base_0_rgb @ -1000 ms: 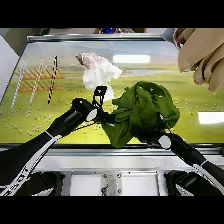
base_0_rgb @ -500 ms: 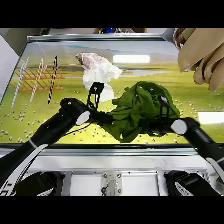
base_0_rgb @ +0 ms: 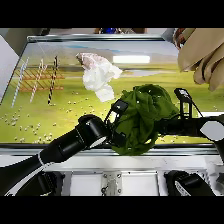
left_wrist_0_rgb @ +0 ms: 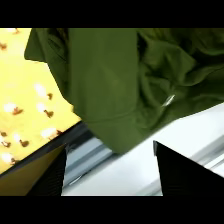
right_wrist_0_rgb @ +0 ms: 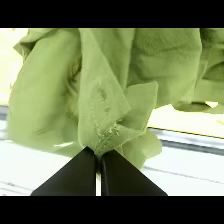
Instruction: Fold the clothes and pants, and hang the long-sleeved shirts on hangers.
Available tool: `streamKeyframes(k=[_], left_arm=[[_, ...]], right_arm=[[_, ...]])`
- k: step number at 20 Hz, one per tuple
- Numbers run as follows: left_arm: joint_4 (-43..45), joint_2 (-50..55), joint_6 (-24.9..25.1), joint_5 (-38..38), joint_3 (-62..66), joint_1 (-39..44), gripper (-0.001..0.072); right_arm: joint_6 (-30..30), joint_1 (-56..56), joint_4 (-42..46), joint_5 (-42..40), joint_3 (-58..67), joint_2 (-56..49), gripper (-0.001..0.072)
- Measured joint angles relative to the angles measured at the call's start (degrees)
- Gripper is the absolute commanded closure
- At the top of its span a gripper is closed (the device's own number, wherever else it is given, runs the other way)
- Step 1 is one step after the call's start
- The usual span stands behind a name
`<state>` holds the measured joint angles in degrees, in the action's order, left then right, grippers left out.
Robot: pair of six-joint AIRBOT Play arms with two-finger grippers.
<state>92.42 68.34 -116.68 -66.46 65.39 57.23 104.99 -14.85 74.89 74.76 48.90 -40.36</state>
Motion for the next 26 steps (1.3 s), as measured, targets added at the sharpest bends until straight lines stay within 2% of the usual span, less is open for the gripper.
streamKeyframes(k=[2,7,11,14,16,21,26], left_arm=[[-0.26,0.85,0.24,0.61,0.07,-1.6,0.0136],[-5.55,6.4,4.94,4.74,-0.44,-2.78,0.0135],[-6.16,12.74,7.76,6.32,1.57,-2.89,0.0135],[-6.64,15.63,8.72,6.69,0.85,-5.97,0.0135],[-9.97,16.22,9.73,6.95,-1.22,-10.12,0.0135],[-27.96,13.66,15.82,9.9,-10.43,-23.89,0.0134],[-52.72,12.41,30.82,12.5,-20.02,-33.7,0.0135]], right_arm=[[0.02,0.07,0.17,0.87,0.15,0.31,0.0699],[0.22,0.09,0.11,1.73,0.31,0.59,0.0699],[0.22,0.09,-0.02,1.86,0.31,0.66,0.0698],[0.22,0.09,-0.02,1.99,0.31,0.66,0.0699],[0.22,0.09,-0.02,1.81,0.31,0.66,0.0699],[0.22,0.09,-0.04,1.57,0.31,0.66,0.0699],[0.22,0.09,-0.13,-0.68,0.31,0.66,0.0699]])
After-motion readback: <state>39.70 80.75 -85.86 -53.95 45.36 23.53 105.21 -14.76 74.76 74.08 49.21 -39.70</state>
